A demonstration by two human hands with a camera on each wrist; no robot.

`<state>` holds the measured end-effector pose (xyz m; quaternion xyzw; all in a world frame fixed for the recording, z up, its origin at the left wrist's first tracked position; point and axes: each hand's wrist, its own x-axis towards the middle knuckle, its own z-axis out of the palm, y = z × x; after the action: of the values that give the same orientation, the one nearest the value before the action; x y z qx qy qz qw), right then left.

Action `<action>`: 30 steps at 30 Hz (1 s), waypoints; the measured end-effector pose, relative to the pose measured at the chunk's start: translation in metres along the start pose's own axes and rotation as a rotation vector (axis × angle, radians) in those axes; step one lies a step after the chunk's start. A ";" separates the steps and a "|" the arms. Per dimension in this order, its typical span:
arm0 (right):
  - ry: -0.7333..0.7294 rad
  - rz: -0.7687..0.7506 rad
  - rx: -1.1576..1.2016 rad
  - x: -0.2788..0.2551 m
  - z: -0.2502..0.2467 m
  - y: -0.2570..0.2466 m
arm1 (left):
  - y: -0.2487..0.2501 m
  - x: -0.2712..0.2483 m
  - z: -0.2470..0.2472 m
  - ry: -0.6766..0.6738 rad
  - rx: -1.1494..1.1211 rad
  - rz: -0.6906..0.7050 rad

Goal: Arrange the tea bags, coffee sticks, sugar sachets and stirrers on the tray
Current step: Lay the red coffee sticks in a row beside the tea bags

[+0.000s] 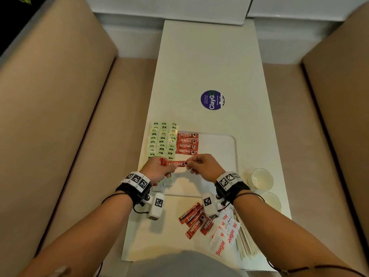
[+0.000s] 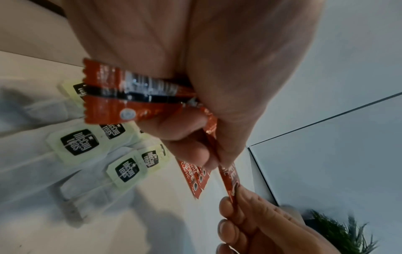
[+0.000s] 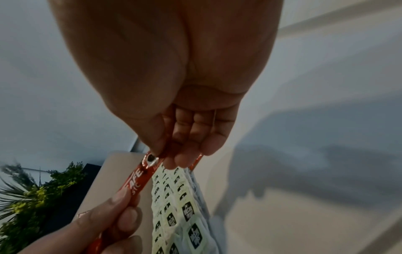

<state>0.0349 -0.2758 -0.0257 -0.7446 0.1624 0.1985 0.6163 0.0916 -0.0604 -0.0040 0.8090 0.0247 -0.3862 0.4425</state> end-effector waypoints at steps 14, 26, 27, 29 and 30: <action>0.310 0.135 -0.158 0.020 -0.018 0.026 | -0.003 0.008 0.002 0.026 -0.292 -0.240; 0.380 0.283 -0.236 0.040 -0.008 0.026 | -0.007 0.008 -0.001 0.026 -0.374 -0.189; 0.381 0.285 -0.237 0.041 -0.008 0.025 | -0.007 0.008 -0.002 0.020 -0.366 -0.194; 0.381 0.292 -0.239 0.042 -0.008 0.023 | -0.008 0.010 -0.003 0.011 -0.340 -0.198; 0.380 0.295 -0.245 0.042 -0.007 0.023 | -0.008 0.010 -0.003 0.006 -0.327 -0.194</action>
<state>0.0614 -0.2871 -0.0649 -0.8059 0.3566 0.1608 0.4444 0.0970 -0.0563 -0.0153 0.7212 0.1664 -0.4155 0.5288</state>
